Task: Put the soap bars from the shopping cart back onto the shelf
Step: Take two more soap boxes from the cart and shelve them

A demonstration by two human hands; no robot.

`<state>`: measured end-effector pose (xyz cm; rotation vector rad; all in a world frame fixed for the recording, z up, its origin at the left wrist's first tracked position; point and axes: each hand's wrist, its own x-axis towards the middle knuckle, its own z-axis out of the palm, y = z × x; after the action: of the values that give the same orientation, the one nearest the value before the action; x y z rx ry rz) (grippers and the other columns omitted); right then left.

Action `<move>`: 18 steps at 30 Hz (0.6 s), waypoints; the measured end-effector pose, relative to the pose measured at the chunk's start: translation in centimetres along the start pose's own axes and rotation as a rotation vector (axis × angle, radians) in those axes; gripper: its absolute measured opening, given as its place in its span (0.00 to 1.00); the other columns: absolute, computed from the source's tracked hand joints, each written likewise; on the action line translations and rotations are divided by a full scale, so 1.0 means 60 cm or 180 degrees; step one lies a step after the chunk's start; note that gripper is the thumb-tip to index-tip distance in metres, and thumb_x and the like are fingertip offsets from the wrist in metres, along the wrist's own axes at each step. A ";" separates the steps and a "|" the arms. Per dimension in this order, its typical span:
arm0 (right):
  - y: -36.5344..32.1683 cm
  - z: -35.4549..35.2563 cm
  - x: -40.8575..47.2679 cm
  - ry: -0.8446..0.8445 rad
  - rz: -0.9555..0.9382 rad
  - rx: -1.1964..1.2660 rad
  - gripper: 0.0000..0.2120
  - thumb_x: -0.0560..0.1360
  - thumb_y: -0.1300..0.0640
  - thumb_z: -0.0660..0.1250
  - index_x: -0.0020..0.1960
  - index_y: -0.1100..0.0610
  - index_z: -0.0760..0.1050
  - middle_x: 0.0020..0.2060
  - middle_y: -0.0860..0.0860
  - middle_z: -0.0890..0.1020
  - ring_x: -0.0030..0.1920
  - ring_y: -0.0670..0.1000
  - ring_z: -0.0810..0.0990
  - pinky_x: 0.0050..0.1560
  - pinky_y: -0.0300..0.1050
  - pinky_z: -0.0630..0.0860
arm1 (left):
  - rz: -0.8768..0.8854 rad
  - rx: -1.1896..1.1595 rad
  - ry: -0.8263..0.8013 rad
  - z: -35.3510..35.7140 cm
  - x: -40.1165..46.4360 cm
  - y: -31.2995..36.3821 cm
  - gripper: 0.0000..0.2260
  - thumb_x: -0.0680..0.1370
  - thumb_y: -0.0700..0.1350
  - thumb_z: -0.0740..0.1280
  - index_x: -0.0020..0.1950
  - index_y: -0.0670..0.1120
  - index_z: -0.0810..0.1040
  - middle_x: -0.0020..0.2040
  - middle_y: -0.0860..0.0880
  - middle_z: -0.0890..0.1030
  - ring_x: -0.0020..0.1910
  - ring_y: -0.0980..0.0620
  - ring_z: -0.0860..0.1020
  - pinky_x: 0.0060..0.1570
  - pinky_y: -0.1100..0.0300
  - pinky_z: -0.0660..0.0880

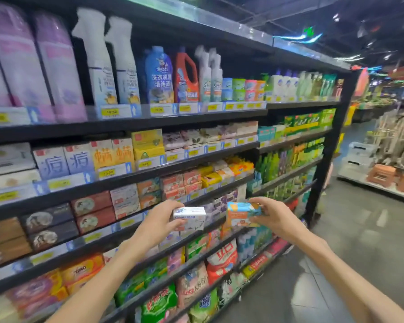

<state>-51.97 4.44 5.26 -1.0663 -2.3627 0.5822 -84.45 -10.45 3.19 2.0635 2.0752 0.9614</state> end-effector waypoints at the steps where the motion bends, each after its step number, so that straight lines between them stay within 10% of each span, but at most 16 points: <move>1: 0.001 0.006 0.029 -0.0072 -0.0088 0.0044 0.22 0.72 0.51 0.75 0.63 0.41 0.73 0.55 0.43 0.82 0.52 0.43 0.81 0.48 0.47 0.81 | -0.0118 0.0053 0.0048 -0.002 0.003 -0.008 0.14 0.77 0.52 0.70 0.62 0.55 0.76 0.50 0.60 0.76 0.47 0.62 0.74 0.46 0.62 0.72; 18: -0.125 0.223 0.344 -0.0851 -0.1427 0.0383 0.24 0.73 0.48 0.74 0.66 0.45 0.73 0.54 0.44 0.81 0.53 0.45 0.80 0.52 0.48 0.79 | -0.1412 0.0813 0.0800 -0.099 -0.036 -0.181 0.18 0.77 0.55 0.70 0.65 0.53 0.75 0.57 0.57 0.79 0.56 0.59 0.76 0.54 0.59 0.74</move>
<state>-76.00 13.49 3.90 -0.3998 -2.6391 0.7167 -96.53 -13.69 2.13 1.5146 2.7499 0.9568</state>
